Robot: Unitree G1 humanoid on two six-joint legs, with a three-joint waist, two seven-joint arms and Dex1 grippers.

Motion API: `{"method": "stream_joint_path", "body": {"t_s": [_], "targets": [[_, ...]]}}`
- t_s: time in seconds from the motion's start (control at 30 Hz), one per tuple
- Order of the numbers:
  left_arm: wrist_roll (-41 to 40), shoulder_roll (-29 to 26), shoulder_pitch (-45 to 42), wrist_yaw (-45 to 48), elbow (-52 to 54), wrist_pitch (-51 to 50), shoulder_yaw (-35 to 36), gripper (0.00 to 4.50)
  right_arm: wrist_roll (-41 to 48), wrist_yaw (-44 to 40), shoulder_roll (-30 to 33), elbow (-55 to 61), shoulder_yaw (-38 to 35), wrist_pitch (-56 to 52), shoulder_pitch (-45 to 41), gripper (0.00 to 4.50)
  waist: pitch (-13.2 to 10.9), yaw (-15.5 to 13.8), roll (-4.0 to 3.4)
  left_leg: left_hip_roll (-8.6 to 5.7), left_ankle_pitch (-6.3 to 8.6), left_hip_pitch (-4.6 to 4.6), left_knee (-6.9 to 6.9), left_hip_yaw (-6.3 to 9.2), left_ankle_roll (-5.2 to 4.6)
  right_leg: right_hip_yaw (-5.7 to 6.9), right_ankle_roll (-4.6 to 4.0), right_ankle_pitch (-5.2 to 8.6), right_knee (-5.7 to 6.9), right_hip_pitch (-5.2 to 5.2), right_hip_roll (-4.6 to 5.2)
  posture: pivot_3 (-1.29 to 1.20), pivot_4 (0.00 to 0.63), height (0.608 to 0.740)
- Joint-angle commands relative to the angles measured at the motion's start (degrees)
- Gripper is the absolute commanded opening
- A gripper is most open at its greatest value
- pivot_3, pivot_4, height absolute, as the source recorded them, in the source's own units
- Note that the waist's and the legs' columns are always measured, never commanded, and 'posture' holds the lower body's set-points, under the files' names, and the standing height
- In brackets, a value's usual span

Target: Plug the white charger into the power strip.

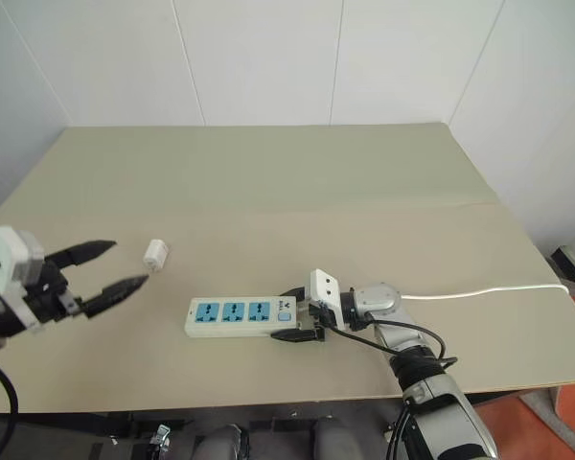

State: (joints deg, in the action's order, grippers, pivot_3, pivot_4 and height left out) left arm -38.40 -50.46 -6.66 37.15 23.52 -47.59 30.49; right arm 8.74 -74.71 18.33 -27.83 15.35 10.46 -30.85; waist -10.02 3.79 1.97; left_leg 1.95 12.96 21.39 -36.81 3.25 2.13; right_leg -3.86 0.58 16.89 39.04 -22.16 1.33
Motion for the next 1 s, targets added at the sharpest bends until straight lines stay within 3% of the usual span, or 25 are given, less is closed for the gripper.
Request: {"method": "stream_joint_path", "body": {"t_s": [0.03,0.2,0.37,0.5,0.77,1.0], "targets": [[2.72,-3.57,-19.5,-15.76,-8.94,-23.15,-5.44,4.5,-0.47,-0.28,-1.09,-0.76,0.94,1.63,-0.23,3.45,-0.18,-0.26,0.44,-0.01,-0.01,-0.03,-0.03,0.1,0.0,0.09,0.17,0.1,0.02,0.04,-0.02,0.0,0.15,0.74],[5.94,-1.07,-45.44,-22.69,-23.23,-43.98,-16.07,4.5,-0.84,0.63,-1.46,0.25,0.74,1.86,1.02,3.45,-0.11,0.49,0.6,-0.02,0.07,0.05,-0.04,0.06,0.13,-0.01,0.05,-0.09,-0.03,-0.04,-0.03,0.0,0.15,0.74],[0.8,-2.42,-62.9,-25.66,-47.4,-44.91,-32.18,4.5,-0.82,1.62,-1.53,2.71,0.8,1.06,2.58,3.45,-0.12,0.49,0.6,-0.01,0.13,0.15,-0.01,0.03,0.23,-0.03,0.05,-0.08,0.06,-0.27,-0.02,0.0,0.15,0.74],[4.44,1.94,-77.97,-27.59,-73.02,-44.91,-39.94,4.5,-0.66,2.36,-1.41,4.06,0.78,0.36,3.31,3.45,-0.13,0.12,0.61,-0.03,0.12,0.3,-0.05,0.03,0.25,0.01,0.06,-0.07,0.08,-0.41,-0.02,0.0,0.15,0.74],[18.07,11.57,-81.99,-27.0,-86.93,-39.92,-40.27,4.5,-0.71,3.31,-1.6,5.47,0.82,-0.64,3.4,3.45,-0.13,0.42,0.62,-0.07,0.03,0.74,-0.08,0.0,0.39,-0.01,0.08,-0.06,0.18,-0.86,-0.01,0.0,0.15,0.74],[24.74,13.9,-81.59,-24.48,-91.72,-35.46,-38.86,4.5,-0.53,4.8,-0.76,8.28,0.43,-2.39,5.25,3.45,-0.13,0.28,0.63,-0.07,-0.01,0.92,-0.08,-0.01,0.46,-0.04,0.07,-0.06,0.29,-1.1,0.0,0.0,0.15,0.74]]}}
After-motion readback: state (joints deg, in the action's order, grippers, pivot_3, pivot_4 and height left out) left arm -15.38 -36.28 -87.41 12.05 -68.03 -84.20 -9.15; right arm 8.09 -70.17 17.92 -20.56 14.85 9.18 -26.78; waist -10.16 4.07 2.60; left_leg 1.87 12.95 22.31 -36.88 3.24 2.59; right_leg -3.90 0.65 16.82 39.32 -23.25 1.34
